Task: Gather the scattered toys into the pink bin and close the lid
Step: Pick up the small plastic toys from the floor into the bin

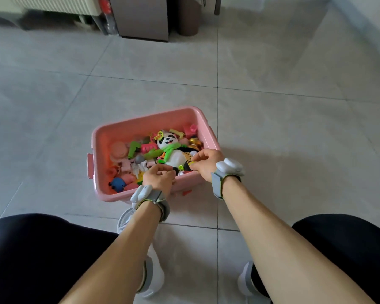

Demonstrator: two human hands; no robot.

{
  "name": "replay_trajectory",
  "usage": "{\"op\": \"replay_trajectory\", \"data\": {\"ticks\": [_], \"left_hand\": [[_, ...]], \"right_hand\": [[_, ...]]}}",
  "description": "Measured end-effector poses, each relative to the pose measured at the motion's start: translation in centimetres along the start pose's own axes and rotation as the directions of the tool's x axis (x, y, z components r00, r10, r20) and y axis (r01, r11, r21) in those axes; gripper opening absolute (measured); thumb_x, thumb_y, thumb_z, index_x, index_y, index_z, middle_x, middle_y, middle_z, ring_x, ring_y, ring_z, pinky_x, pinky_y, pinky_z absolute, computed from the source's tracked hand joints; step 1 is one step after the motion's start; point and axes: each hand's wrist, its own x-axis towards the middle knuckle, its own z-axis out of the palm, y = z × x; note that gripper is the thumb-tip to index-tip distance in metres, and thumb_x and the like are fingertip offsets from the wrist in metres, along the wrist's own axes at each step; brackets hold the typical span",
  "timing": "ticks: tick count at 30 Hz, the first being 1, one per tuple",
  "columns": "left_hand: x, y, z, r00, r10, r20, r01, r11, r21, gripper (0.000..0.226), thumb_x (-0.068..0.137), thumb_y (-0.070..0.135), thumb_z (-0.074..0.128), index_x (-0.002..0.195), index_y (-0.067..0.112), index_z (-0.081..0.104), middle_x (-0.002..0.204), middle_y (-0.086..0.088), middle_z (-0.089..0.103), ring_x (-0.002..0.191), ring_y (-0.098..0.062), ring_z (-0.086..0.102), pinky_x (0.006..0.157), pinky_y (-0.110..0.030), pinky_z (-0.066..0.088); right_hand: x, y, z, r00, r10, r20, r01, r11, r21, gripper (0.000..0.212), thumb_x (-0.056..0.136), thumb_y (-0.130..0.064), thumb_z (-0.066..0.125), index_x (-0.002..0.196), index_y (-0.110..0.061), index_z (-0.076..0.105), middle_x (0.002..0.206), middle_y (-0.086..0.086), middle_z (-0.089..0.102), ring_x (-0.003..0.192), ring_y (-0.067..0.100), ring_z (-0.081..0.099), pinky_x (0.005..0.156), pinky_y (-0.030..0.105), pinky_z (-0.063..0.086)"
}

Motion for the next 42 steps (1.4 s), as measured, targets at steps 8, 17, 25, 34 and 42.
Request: {"op": "replay_trajectory", "data": {"ticks": [8,17,25,34,42], "left_hand": [[1.8,0.8,1.8,0.979,0.086,0.183,-0.1,0.993,0.067,0.015,0.081,0.004,0.07,0.078,0.017,0.064,0.074,-0.01,0.07,0.066,-0.021,0.066,0.07,-0.035,0.059],[1.9,0.6,2.4,0.991,-0.032,0.13,0.039,0.998,-0.051,0.011,0.087,-0.002,0.062,0.091,0.005,0.069,0.07,-0.009,0.069,0.061,-0.019,0.066,0.063,-0.03,0.06],[-1.3,-1.0,4.2,0.965,-0.068,0.253,0.058,0.997,0.048,0.012,0.089,0.003,0.061,0.082,0.011,0.067,0.069,-0.009,0.066,0.056,-0.02,0.06,0.063,-0.037,0.059],[-3.2,-5.3,10.7,0.873,-0.139,0.467,-0.048,0.929,0.367,0.009,0.085,0.011,0.063,0.085,0.018,0.068,0.084,-0.008,0.072,0.072,-0.019,0.066,0.072,-0.035,0.059],[-2.7,-10.1,15.3,0.838,-0.226,0.496,-0.106,0.825,0.555,0.016,0.081,0.012,0.067,0.072,0.026,0.066,0.068,0.001,0.066,0.064,-0.022,0.063,0.061,-0.031,0.053]], "right_hand": [[2.0,-0.6,0.7,0.997,-0.004,-0.071,-0.002,0.997,-0.08,0.021,0.075,-0.008,0.066,0.067,-0.026,0.058,0.1,-0.003,0.072,0.09,0.02,0.068,0.084,0.038,0.057],[2.0,1.4,0.2,0.992,0.004,-0.124,-0.024,0.987,-0.159,0.011,0.089,-0.015,0.058,0.089,-0.019,0.069,0.103,0.0,0.068,0.096,0.025,0.063,0.085,0.03,0.052],[-0.2,5.5,-2.1,0.984,0.128,-0.121,-0.147,0.975,-0.167,0.021,0.081,-0.009,0.053,0.083,-0.026,0.066,0.094,0.002,0.069,0.087,0.025,0.066,0.08,0.035,0.057],[-1.8,12.9,-7.6,0.954,0.273,-0.126,-0.292,0.939,-0.181,0.025,0.081,-0.011,0.049,0.09,-0.03,0.063,0.095,-0.004,0.066,0.091,0.022,0.064,0.085,0.033,0.055],[-0.9,19.6,-11.5,0.909,0.397,-0.126,-0.416,0.876,-0.244,0.021,0.079,-0.011,0.054,0.087,-0.029,0.062,0.109,-0.006,0.067,0.092,0.021,0.062,0.081,0.023,0.051]]}}
